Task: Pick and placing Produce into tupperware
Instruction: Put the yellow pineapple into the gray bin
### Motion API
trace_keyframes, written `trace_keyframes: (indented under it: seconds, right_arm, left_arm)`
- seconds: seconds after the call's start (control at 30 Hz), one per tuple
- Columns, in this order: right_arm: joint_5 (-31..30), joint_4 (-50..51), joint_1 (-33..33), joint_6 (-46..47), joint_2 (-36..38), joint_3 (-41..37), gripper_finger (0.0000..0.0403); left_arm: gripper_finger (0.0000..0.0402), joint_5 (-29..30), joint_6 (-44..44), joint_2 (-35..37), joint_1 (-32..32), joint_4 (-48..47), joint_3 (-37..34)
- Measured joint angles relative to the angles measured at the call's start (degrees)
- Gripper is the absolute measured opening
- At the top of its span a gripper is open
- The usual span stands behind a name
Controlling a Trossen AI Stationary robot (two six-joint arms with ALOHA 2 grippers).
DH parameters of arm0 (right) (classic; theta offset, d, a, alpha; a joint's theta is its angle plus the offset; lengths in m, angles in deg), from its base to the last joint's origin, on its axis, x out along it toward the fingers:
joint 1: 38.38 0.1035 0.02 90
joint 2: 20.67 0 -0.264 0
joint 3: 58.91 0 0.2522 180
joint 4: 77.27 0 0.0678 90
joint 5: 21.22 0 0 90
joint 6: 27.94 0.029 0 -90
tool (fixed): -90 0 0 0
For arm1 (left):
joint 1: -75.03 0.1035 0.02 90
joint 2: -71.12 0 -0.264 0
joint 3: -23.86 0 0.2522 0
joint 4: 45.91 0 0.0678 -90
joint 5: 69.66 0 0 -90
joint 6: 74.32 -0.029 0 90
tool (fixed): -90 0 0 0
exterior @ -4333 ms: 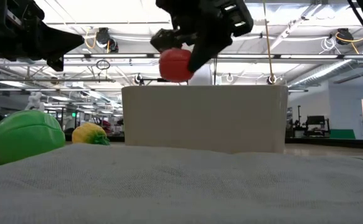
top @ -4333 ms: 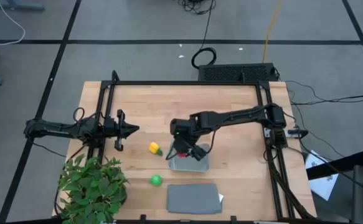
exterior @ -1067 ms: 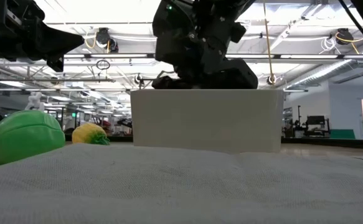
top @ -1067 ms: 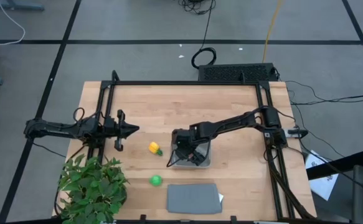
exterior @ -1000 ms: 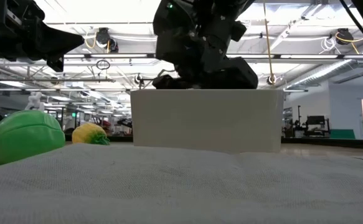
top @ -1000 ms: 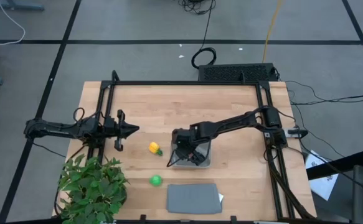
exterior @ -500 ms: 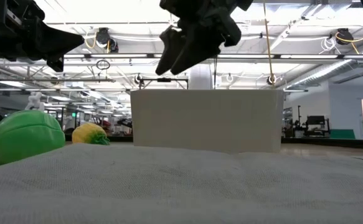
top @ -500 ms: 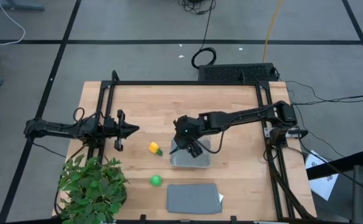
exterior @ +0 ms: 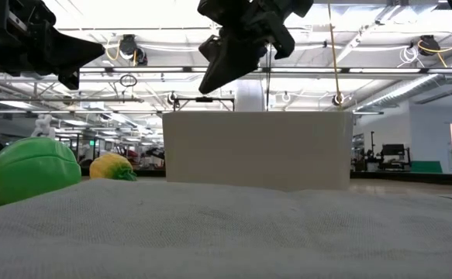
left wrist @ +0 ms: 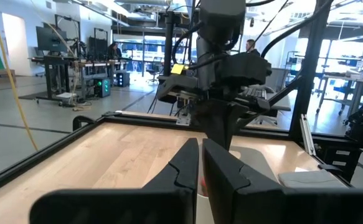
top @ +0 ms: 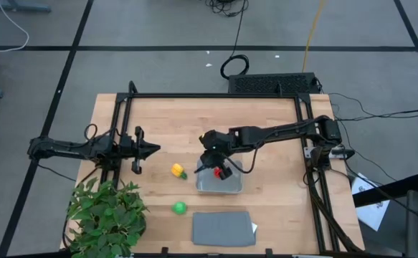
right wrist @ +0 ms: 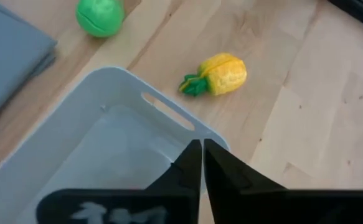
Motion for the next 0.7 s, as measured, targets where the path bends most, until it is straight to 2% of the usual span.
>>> trace_keyframes:
  seconds: [0.13, 0.33, 0.57, 0.7]
  right_arm:
    - [0.1, -0.3, 0.1, 3.1, 1.7, -0.1, 0.0001]
    - [0.2, -4.3, -1.2, 8.0, 9.9, -0.1, 0.0001]
    - [4.7, -8.4, -8.5, 14.9, 21.6, 0.0, 0.0000]
    - [4.7, -10.7, -12.4, 17.3, 27.9, -3.0, 0.0000]
  left_arm:
    - [0.0026, 0.0, 0.0, 0.0, 0.0, 0.0, 0.0]
    - [0.0026, 0.0, -0.2, 0.0, 0.0, -0.1, 0.0]
    - [0.0026, 0.0, -0.3, 0.0, 0.0, 0.0, 0.0]
    - [0.0026, 0.0, -0.3, 0.0, 0.0, 0.0, 0.0]
